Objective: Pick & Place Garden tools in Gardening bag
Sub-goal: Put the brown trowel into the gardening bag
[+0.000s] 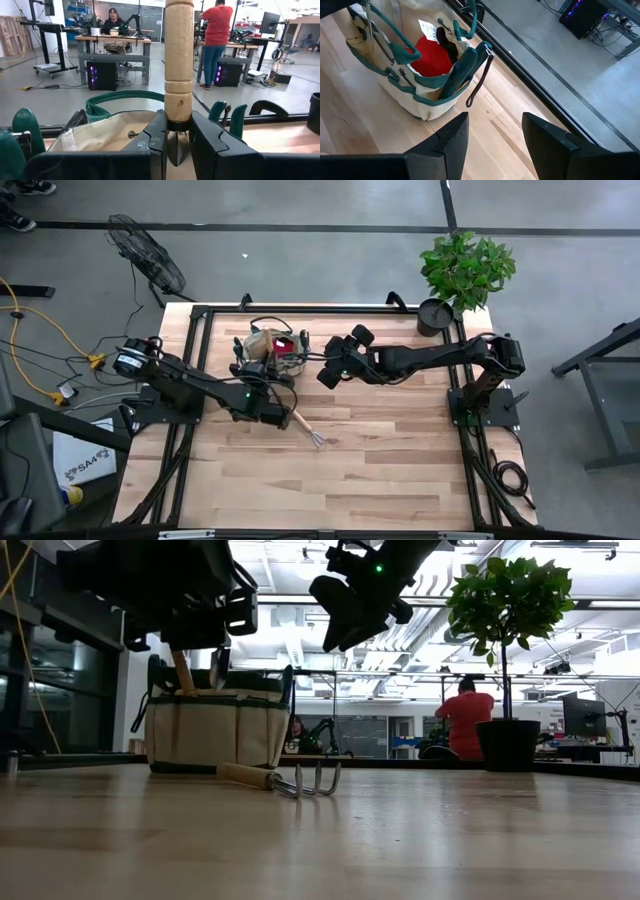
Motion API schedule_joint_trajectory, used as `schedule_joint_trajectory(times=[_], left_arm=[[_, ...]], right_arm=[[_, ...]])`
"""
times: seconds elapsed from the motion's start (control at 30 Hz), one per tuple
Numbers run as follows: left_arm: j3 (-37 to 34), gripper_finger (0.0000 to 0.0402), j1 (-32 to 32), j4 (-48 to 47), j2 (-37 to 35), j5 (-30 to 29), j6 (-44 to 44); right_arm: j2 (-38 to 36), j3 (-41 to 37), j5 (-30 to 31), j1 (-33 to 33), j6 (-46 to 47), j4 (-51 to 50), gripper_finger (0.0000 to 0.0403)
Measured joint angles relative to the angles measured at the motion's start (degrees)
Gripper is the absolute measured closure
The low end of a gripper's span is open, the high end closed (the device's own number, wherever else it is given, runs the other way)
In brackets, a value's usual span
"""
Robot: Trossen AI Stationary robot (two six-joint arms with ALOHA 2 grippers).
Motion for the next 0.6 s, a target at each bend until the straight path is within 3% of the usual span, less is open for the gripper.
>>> schedule_joint_trajectory(times=[0.6], left_arm=[[0.0, 0.0356, 1.4, 1.8, 3.2, 0.2, 2.5]], right_arm=[[0.0, 0.0, -0.8, -0.9, 1.4, 1.0, 0.0225]])
